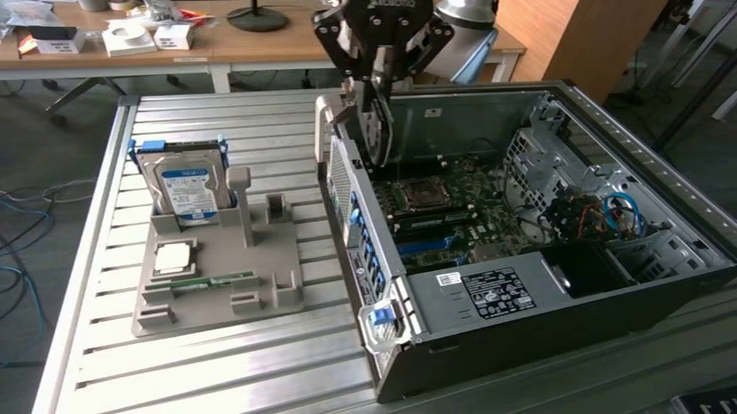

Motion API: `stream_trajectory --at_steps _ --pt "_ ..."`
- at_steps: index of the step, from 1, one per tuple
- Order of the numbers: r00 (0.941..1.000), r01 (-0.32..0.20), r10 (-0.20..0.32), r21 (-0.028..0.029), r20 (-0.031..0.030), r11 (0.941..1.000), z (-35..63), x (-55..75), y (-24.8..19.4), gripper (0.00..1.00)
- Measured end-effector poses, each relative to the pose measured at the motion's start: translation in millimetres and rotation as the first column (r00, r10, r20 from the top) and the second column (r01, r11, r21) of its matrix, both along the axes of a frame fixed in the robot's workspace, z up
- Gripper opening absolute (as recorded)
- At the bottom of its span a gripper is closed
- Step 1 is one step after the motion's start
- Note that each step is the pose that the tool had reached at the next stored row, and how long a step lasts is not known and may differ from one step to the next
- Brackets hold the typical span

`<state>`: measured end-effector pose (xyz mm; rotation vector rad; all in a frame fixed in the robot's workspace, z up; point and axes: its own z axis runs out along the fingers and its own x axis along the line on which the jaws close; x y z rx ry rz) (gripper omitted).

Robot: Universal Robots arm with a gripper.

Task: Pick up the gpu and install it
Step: 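Pick up the gpu and move the gpu toward the slot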

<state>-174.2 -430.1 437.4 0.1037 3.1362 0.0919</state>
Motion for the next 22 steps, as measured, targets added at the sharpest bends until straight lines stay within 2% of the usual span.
stream_trajectory --at_steps 9,22 --pt "1.0 0.0 0.0 0.0002 -0.0001 1.0 0.0 36.8 0.0 0.26" --pt "1.0 0.0 0.0 0.0008 0.0 1.0 0.0 80.3 0.0 0.26"
